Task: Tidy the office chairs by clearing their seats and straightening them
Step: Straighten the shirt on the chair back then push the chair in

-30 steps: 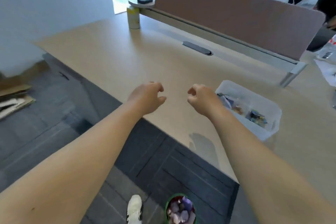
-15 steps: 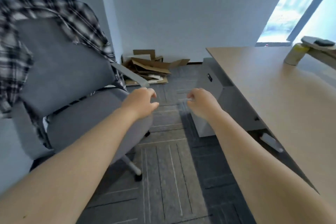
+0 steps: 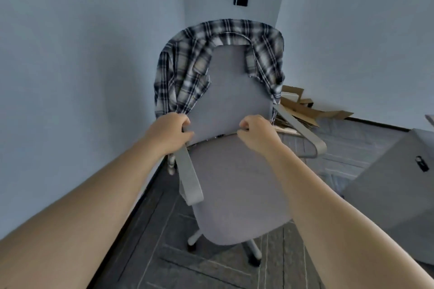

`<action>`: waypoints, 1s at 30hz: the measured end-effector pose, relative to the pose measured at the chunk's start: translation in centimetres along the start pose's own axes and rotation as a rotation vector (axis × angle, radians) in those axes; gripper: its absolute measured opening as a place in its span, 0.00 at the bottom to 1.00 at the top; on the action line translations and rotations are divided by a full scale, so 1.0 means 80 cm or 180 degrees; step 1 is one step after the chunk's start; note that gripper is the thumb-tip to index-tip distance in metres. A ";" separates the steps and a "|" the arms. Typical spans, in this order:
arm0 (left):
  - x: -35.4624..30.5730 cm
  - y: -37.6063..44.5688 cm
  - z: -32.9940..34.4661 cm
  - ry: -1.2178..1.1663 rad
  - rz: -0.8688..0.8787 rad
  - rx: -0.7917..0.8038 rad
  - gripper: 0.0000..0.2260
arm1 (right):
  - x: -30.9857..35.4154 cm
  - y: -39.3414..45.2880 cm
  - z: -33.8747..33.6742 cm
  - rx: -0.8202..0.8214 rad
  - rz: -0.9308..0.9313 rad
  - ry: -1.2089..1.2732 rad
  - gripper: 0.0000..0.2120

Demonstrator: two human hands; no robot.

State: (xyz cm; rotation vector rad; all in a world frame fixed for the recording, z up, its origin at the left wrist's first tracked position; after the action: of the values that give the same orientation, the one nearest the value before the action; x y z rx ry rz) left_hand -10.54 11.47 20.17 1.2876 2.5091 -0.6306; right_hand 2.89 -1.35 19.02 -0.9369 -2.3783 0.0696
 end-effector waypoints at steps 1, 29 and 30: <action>0.022 0.004 -0.011 -0.0047 -0.0083 -0.0036 0.15 | 0.022 0.019 0.003 0.0016 -0.0032 -0.0032 0.13; 0.216 0.366 -0.252 0.0103 0.0296 0.0043 0.17 | 0.225 0.434 -0.070 -0.1207 0.1016 0.0868 0.42; 0.216 0.374 -0.256 0.0115 0.0344 0.0063 0.17 | 0.226 0.437 -0.070 -0.1208 0.1068 0.0889 0.41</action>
State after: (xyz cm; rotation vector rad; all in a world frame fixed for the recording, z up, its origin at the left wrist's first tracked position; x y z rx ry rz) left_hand 3.40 49.04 23.19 1.4428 2.4477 -0.6144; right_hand 16.61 35.63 23.95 -1.4161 -1.9910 -0.3724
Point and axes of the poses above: each hand's wrist, its own y-axis towards the middle knuckle, its own z-axis out of the palm, x = y × z, the point moved 7 cm from there along y, towards the middle knuckle, and after that the axes turned 13 degrees about x, right-handed, at the moved point
